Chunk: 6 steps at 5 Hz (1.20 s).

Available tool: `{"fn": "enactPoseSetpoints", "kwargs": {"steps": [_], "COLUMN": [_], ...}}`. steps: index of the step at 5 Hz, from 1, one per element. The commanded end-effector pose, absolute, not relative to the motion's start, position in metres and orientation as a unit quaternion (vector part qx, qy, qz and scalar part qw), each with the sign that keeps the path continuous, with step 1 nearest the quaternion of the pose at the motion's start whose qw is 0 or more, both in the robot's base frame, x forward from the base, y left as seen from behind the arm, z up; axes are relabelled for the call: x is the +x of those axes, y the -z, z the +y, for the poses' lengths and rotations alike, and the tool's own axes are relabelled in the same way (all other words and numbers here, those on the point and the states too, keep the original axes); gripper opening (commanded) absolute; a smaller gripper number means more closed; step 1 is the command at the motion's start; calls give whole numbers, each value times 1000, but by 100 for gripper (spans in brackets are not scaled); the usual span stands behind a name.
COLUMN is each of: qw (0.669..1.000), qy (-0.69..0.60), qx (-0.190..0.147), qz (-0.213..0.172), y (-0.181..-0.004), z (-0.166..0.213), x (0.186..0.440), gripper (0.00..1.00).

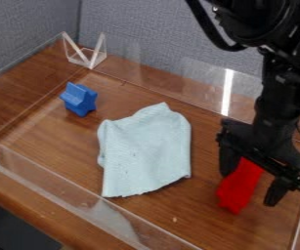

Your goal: Move the red object to the left of cloth

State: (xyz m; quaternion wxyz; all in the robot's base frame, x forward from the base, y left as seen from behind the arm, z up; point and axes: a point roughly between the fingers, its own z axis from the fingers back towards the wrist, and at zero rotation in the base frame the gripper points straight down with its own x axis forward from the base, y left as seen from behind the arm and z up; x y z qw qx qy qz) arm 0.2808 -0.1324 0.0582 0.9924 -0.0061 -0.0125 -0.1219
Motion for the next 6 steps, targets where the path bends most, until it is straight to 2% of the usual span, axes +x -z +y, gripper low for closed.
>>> {"fn": "enactPoseSetpoints", "kwargs": {"steps": [1,5,6], "qw": [991,990,991], "qy": [125,114,112], "qx": [-15,-20,-19], "qz": [-50,-79,-72], "y": [-77,-80,-72], "z": [-137,-137,-134], "x": [284,287,288], "gripper": [100,100,0]}}
